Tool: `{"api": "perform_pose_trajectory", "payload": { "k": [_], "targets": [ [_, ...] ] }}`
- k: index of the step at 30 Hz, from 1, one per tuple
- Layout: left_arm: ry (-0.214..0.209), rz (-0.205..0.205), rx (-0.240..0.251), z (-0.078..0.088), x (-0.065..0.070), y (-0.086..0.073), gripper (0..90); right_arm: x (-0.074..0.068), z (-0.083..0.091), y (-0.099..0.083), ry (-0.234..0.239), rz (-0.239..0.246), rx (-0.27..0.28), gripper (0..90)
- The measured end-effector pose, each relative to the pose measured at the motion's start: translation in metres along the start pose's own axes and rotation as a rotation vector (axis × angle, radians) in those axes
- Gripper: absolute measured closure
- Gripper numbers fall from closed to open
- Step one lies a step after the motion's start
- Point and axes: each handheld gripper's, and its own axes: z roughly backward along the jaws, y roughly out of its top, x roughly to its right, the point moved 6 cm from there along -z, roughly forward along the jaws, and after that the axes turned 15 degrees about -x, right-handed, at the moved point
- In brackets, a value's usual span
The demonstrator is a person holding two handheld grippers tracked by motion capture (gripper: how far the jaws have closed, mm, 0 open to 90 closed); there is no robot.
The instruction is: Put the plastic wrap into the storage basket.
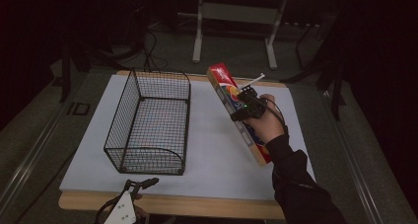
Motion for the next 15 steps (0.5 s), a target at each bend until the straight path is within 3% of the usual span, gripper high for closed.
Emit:
{"api": "perform_pose_trajectory", "payload": {
  "k": [7, 15],
  "targets": [
    [0.005, -0.004, -0.001, 0.000, 0.000, 0.000, 0.1, -0.018, 0.014, 0.018, -0.014, 0.029, 0.040, 39.9],
    [0.006, 0.000, 0.002, 0.001, 0.001, 0.000, 0.1, -0.039, 0.029, 0.042, 0.020, 0.019, 0.098, 39.9]
  ]
}}
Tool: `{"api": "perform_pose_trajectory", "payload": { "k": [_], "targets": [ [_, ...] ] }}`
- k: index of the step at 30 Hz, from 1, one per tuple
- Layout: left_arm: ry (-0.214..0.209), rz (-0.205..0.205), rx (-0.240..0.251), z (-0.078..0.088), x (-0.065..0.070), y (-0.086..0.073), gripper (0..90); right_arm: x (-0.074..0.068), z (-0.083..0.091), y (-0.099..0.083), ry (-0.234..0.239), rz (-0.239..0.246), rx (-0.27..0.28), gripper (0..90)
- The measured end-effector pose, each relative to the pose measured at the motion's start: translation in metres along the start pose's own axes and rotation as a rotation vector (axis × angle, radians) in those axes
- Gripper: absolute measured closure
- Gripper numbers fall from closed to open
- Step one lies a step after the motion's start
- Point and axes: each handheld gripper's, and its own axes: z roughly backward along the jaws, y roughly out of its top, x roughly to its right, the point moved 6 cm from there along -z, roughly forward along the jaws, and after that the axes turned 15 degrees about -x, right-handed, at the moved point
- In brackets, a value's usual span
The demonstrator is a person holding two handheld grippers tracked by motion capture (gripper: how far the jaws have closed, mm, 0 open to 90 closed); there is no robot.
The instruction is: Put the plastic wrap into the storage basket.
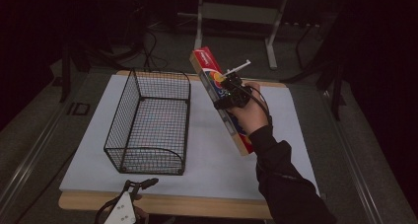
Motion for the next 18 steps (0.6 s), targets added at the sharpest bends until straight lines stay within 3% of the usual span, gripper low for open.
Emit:
{"api": "perform_pose_trajectory", "payload": {
  "k": [7, 8, 18],
  "targets": [
    [0.000, 0.002, 0.002, 0.000, 0.000, 0.000, 0.1, -0.017, 0.007, 0.019, 0.000, 0.002, 0.038, 39.9],
    [0.000, 0.002, 0.002, 0.000, 0.000, 0.000, 0.1, -0.025, 0.011, 0.027, 0.014, -0.003, 0.062, 39.9],
    [0.008, 0.000, 0.004, 0.001, 0.000, 0.000, 0.1, -0.049, 0.020, 0.048, 0.025, 0.007, 0.116, 39.9]
  ]
}}
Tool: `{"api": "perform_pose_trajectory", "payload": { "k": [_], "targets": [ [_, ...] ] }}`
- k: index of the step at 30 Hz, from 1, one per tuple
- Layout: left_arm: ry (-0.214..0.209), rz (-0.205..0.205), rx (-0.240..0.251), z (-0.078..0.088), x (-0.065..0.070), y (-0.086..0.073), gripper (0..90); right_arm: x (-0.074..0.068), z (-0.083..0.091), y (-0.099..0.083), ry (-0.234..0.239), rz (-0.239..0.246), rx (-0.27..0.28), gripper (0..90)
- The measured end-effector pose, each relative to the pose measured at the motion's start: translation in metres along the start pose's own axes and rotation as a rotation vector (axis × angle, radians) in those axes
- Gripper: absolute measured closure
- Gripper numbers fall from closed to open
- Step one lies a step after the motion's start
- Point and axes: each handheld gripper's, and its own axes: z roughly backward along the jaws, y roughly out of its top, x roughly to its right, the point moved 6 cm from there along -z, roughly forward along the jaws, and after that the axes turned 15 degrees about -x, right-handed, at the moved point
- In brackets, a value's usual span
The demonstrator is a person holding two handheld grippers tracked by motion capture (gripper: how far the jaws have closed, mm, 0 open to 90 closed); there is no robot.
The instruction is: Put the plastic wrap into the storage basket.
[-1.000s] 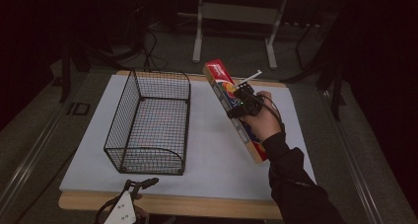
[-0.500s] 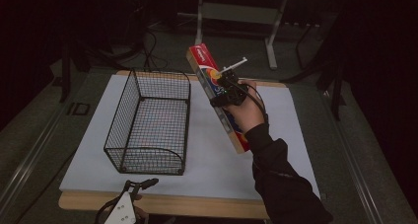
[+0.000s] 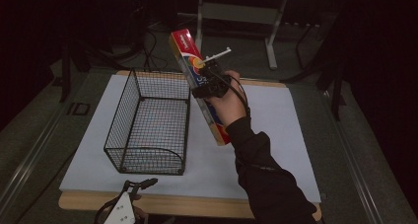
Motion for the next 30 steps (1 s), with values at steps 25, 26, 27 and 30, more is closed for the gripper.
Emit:
{"api": "perform_pose_trajectory", "payload": {
  "k": [25, 26, 27, 30],
  "targets": [
    [-0.006, -0.009, 0.014, 0.003, 0.003, 0.001, 0.1, -0.090, -0.018, 0.057, 0.117, 0.022, 0.139, 39.9],
    [-0.006, -0.010, 0.015, 0.004, 0.003, 0.001, 0.1, -0.093, -0.020, 0.057, 0.125, 0.015, 0.143, 39.9],
    [-0.005, -0.013, 0.014, 0.004, 0.003, 0.001, 0.1, -0.096, -0.024, 0.058, 0.133, 0.016, 0.146, 39.8],
    [-0.003, -0.013, 0.012, 0.004, 0.003, 0.001, 0.1, -0.106, -0.036, 0.056, 0.150, 0.007, 0.140, 39.8]
  ]
}}
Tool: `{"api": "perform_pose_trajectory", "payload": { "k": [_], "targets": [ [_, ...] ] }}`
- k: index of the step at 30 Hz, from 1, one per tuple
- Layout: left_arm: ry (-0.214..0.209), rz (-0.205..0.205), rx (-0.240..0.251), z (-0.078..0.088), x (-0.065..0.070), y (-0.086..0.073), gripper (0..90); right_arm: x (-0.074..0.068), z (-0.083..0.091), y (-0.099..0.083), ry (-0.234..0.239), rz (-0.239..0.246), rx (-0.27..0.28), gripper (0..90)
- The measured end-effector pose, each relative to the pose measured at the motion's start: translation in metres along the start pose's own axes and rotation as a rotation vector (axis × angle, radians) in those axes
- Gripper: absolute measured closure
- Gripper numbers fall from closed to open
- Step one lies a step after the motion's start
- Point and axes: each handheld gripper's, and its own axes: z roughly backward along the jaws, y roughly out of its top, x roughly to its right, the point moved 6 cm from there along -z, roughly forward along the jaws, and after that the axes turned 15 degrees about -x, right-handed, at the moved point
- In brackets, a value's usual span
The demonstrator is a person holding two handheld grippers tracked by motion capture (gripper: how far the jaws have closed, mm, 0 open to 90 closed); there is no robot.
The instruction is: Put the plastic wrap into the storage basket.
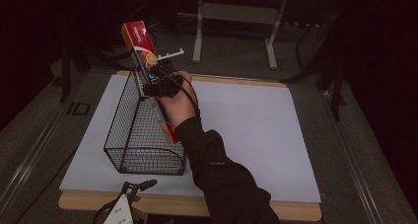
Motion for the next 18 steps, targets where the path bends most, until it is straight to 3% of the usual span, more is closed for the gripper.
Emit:
{"api": "perform_pose_trajectory", "payload": {
  "k": [6, 14, 18],
  "targets": [
    [-0.002, -0.001, 0.000, 0.000, 0.000, 0.000, 0.1, -0.010, -0.024, -0.008, 0.010, -0.005, -0.018, 39.8],
    [0.003, 0.001, 0.002, 0.001, -0.002, 0.000, 0.1, -0.012, -0.051, -0.022, 0.048, -0.023, -0.038, 39.8],
    [0.001, 0.001, 0.002, 0.001, -0.001, 0.000, 0.1, -0.013, -0.062, -0.027, 0.039, -0.011, -0.067, 39.8]
  ]
}}
